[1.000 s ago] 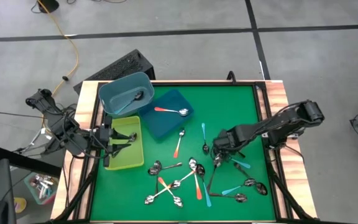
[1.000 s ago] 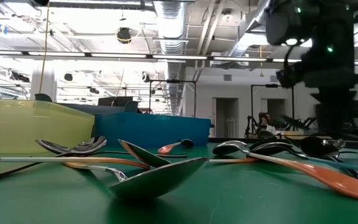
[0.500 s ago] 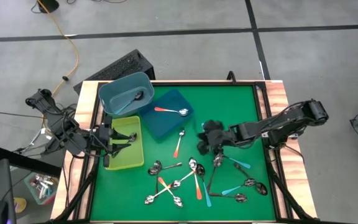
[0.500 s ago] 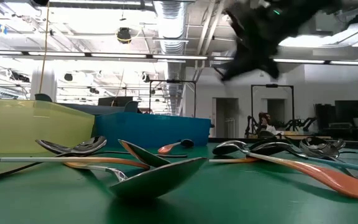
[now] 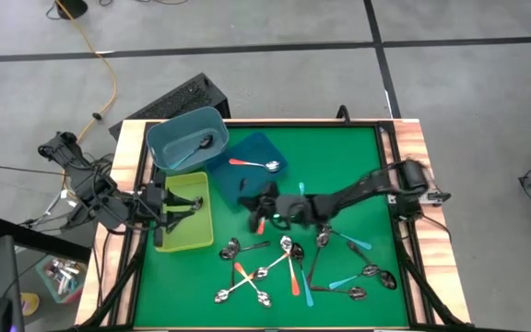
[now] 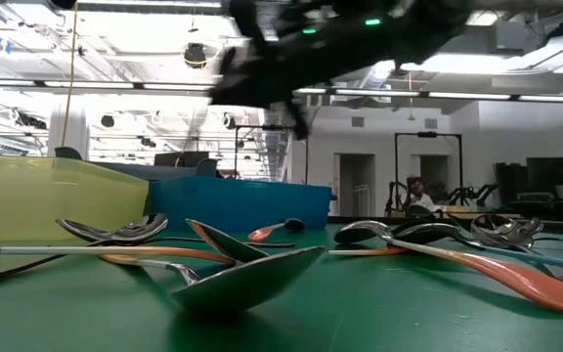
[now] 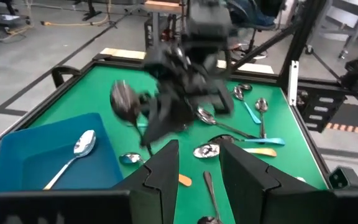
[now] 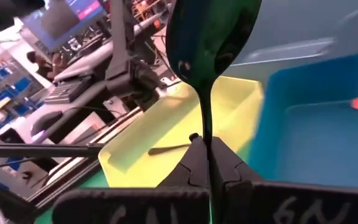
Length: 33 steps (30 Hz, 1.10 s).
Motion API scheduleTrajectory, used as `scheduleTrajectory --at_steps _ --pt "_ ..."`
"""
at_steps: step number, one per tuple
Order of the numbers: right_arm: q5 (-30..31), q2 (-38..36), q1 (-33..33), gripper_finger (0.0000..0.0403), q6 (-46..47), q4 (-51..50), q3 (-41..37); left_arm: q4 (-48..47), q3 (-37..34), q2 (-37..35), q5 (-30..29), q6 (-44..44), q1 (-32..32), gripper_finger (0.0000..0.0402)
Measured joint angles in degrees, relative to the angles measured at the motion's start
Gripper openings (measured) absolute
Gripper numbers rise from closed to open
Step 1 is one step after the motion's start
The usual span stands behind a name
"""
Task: Sort silverware by color (type)
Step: Put the black spoon into the green bin
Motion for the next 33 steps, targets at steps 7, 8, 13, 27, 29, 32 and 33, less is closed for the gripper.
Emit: scheduleTrajectory --at_steps 7,8,13,27,29,32,33 --pt "-7.6 13.5 -0.2 0.0000 -3.2 -3.4 21.8 0.3 0.0 0.0 -0.6 -0.1 0.0 0.0101" --pt "-8.8 15.2 -0.5 0.0000 -3.2 -5.0 25.0 0.3 0.0 0.0 -0.6 -0.1 0.0 0.0101" --pt "-11.7 23.4 -1.7 0.0000 -3.1 -16.5 40.2 0.3 0.0 0.0 -0.6 -0.2 0.0 0.0101" --pt "-15.1 34.0 -4.1 0.0001 1.5 -30.7 55.4 0.4 0.0 0.0 -1.0 0.0 0.0 0.0101" --pt "-14.8 34.0 -4.5 0.0002 1.4 -31.7 55.5 0.4 0.0 0.0 -1.0 0.0 0.0 0.0101" --pt "-15.1 33.9 -4.9 0.0009 1.4 -31.7 55.5 0.4 0.0 0.0 -1.0 0.0 0.0 0.0101" --pt "-15.4 33.9 -4.9 0.0012 1.4 -31.7 55.5 0.4 0.0 0.0 -1.0 0.0 0.0 0.0101"
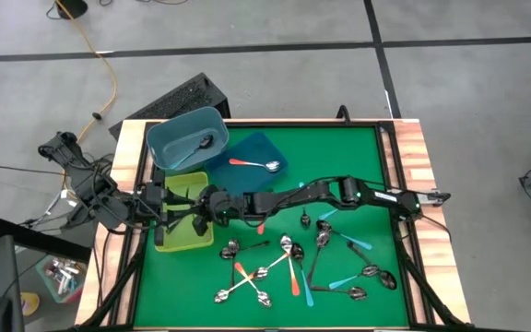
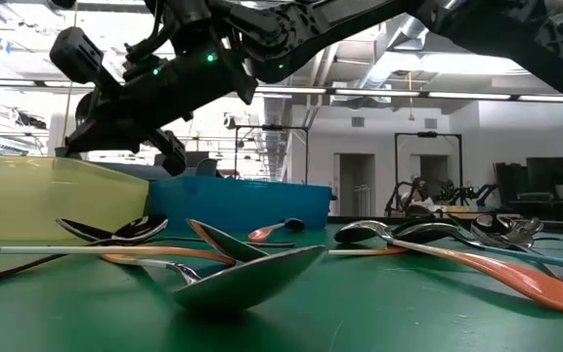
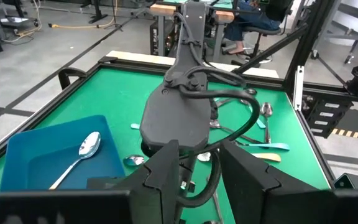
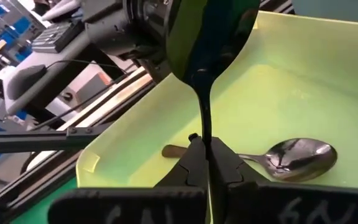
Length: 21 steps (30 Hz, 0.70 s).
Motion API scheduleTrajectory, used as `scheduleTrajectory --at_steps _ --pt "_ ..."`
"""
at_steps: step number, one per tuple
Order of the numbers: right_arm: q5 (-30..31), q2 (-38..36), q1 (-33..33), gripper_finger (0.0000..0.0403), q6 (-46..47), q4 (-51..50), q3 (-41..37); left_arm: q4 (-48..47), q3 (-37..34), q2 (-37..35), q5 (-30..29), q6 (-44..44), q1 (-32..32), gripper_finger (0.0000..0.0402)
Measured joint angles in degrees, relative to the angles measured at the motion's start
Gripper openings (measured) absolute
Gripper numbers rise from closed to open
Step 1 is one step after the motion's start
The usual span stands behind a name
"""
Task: Sort silverware by color (type)
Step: Put the black spoon into the green bin
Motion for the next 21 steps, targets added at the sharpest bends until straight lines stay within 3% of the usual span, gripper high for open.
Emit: scheduleTrajectory --at_steps 17,21 --pt "0.5 -0.1 0.0 0.0125 -4.6 -3.0 0.0 0.0 0.0 0.0 0.0 0.0 0.0 0.0101" --pt "-2.7 -2.4 -0.4 0.0147 -7.5 -7.1 0.0 0.0 0.0 0.0 0.0 -0.3 0.0 0.0101"
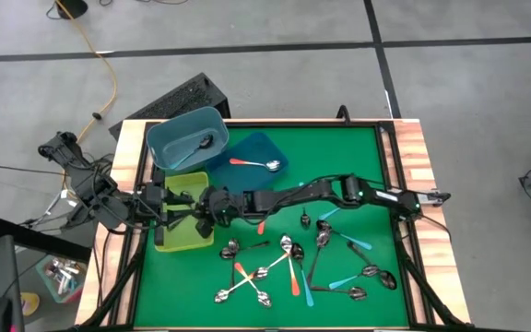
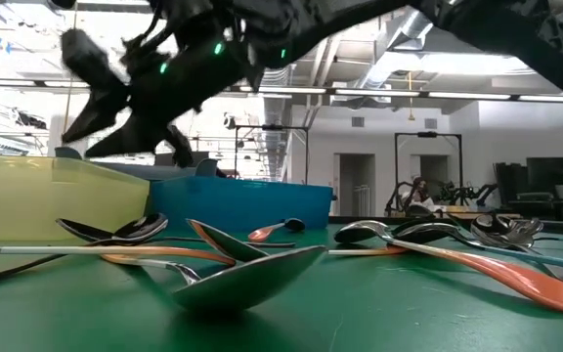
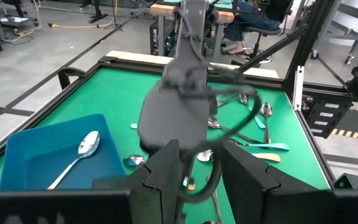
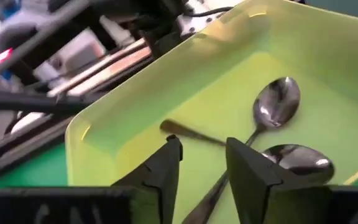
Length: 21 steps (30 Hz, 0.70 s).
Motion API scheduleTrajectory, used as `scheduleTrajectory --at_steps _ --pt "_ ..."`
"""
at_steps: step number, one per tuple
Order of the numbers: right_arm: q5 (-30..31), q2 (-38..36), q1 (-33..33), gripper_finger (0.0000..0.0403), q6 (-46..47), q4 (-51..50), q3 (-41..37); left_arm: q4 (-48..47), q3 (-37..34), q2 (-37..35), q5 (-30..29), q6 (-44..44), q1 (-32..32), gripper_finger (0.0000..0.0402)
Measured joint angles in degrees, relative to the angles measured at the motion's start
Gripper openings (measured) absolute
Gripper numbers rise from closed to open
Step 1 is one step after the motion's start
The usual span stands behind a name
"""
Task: Sort silverware by color (type)
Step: Put the black spoon into the green bin
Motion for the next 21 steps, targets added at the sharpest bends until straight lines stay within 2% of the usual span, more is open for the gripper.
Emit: scheduleTrajectory --at_steps 6,12,16,21 --pt "-0.3 -7.5 0.8 0.0156 -8.4 -14.4 0.1 0.0 0.0 0.0 0.0 0.0 0.0 0.0101" --pt "-0.4 -13.8 4.4 0.0152 -18.7 -34.3 0.1 0.0 0.0 0.0 0.0 -0.3 0.0 0.0101" --pt "-0.4 -14.1 7.9 0.0151 -20.7 -42.1 0.1 0.0 0.0 0.0 0.0 -0.6 0.0 0.0101" --pt "-0.3 -10.6 11.8 0.0154 -21.2 -43.4 0.0 0.0 0.0 0.0 0.0 -0.6 0.0 0.0101"
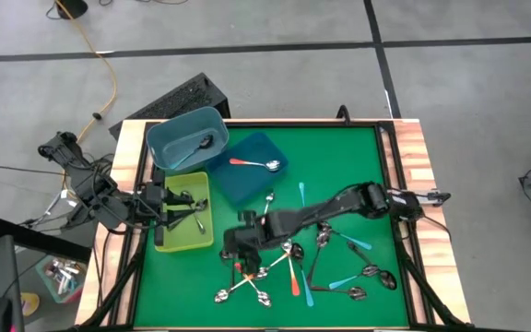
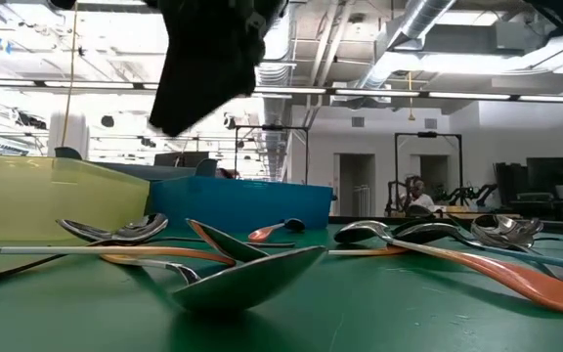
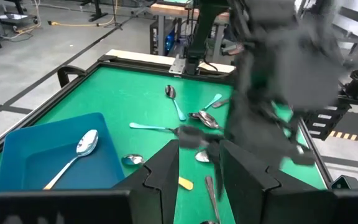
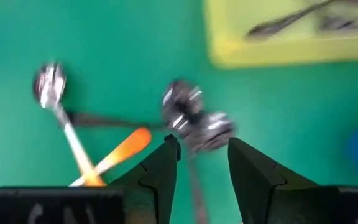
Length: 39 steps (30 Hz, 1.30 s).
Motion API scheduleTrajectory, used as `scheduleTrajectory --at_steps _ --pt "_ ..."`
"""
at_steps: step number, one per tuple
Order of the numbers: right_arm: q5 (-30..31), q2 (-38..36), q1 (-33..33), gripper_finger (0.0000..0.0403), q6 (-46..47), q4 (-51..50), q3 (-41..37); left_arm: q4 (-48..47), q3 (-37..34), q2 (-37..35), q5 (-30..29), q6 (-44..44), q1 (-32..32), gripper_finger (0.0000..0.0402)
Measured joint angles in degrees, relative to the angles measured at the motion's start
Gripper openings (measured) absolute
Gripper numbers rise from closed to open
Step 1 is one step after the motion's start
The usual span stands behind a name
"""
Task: Sort silverware by color (type)
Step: Put the black spoon into the green bin
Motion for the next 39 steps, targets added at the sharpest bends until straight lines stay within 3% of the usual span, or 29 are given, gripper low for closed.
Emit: scheduleTrajectory --at_steps 9,19,22,33,39 --pt "-1.3 7.2 0.4 0.0155 0.1 0.7 0.0 0.0 0.0 0.0 0.7 -0.4 0.0 0.0101" --pt "-0.9 8.5 -1.3 0.0152 1.7 -4.6 0.1 -0.8 0.0 0.0 1.5 -0.2 0.0 0.0101" --pt "1.7 8.5 -1.7 0.0139 2.5 -5.7 0.1 -0.9 0.0 0.0 1.4 -0.2 0.0 0.0101" --pt "2.4 9.0 -3.2 0.0084 2.2 -7.1 0.2 -1.0 0.0 0.0 1.4 -0.1 0.0 0.0101" --pt "2.5 9.0 -3.1 0.0030 2.1 -7.2 0.2 -1.1 0.0 0.0 1.4 -0.2 0.0 0.0101"
